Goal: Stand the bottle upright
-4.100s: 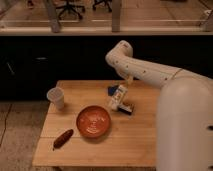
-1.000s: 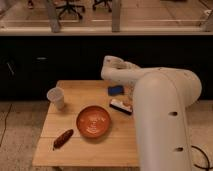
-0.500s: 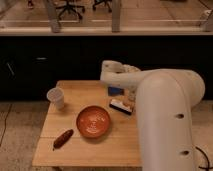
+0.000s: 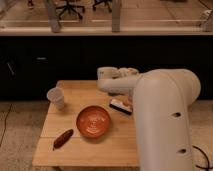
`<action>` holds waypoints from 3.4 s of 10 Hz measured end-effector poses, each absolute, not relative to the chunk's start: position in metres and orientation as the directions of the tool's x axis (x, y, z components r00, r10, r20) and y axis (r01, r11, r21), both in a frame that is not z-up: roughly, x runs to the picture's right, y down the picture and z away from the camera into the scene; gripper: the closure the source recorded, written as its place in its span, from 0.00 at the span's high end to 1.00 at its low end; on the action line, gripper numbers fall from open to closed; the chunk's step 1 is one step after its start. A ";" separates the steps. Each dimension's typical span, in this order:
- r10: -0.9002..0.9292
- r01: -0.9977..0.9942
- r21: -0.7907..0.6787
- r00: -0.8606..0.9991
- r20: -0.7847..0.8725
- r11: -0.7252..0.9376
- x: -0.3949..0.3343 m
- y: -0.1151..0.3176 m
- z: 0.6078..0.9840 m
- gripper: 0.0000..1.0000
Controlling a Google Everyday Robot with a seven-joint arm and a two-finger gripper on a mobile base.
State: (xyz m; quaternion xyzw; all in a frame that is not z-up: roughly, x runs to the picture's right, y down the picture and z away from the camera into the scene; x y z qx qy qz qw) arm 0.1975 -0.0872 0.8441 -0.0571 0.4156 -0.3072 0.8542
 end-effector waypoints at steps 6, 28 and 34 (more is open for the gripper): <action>-0.571 0.481 -0.345 0.477 -0.668 0.806 0.194 -0.081 0.843 0.03; -0.573 0.483 -0.345 0.478 -0.666 0.805 0.193 -0.082 0.843 0.38; -0.586 0.495 -0.345 0.498 -0.639 0.797 0.182 -0.071 0.842 0.80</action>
